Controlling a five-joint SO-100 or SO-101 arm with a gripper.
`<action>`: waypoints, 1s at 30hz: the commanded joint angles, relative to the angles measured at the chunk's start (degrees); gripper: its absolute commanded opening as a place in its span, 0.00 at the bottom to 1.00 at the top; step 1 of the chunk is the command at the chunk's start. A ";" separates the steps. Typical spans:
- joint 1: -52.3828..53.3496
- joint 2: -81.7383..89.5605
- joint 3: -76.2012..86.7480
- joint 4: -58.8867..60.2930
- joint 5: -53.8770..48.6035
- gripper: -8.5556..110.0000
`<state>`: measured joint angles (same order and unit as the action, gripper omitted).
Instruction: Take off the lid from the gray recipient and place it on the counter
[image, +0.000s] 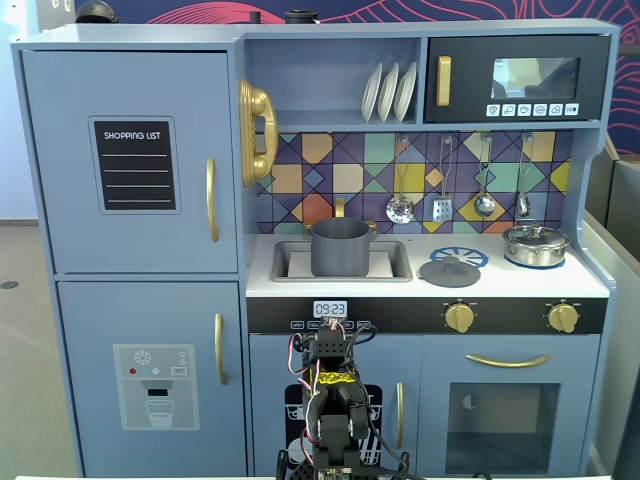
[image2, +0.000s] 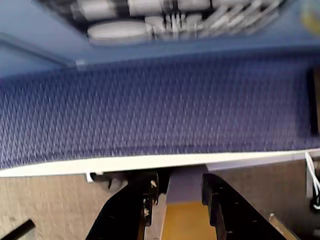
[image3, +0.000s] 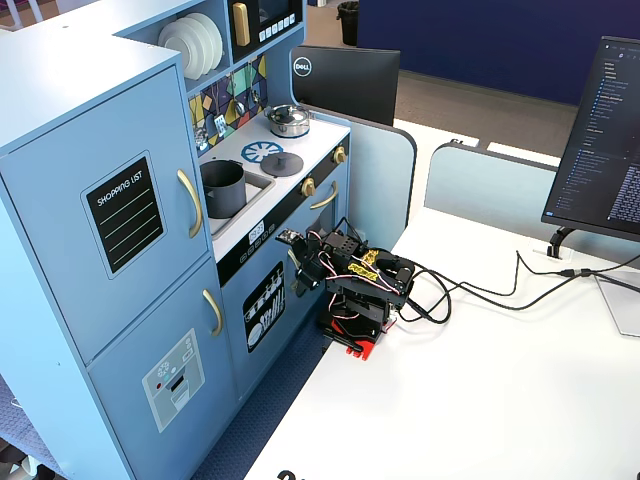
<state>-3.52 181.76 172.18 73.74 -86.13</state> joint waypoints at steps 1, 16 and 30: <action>0.88 0.26 -0.26 6.94 0.79 0.07; 2.99 0.35 -0.26 13.89 -0.44 0.10; 2.99 0.35 -0.26 13.89 -0.44 0.10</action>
<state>-1.23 182.29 172.00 77.26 -86.57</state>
